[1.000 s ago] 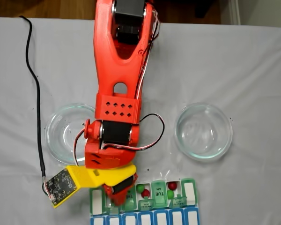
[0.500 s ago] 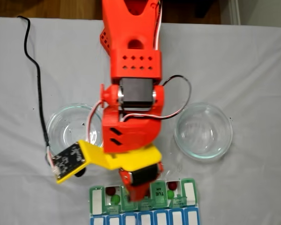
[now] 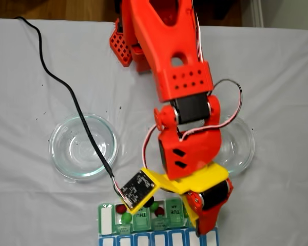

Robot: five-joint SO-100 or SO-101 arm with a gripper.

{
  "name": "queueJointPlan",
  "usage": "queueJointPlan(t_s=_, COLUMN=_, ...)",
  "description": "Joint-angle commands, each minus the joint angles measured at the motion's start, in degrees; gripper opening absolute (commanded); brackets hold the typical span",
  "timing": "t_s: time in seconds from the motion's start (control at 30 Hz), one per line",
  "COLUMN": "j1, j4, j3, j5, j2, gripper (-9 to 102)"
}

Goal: Sort medicines into box.

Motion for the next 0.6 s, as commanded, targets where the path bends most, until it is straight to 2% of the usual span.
queueJointPlan(t_s=0.0, j1=0.79, j4=-0.35, j3=-6.59, j5=7.47, j2=-1.49, gripper=0)
queueJointPlan(t_s=0.1, j1=1.05, j4=0.0, j3=-7.38, j5=10.99, j2=-2.99, gripper=0)
queueJointPlan(t_s=0.57, j1=-0.62, j4=-5.27, j3=-3.78, j5=10.9, j2=-5.54, gripper=0)
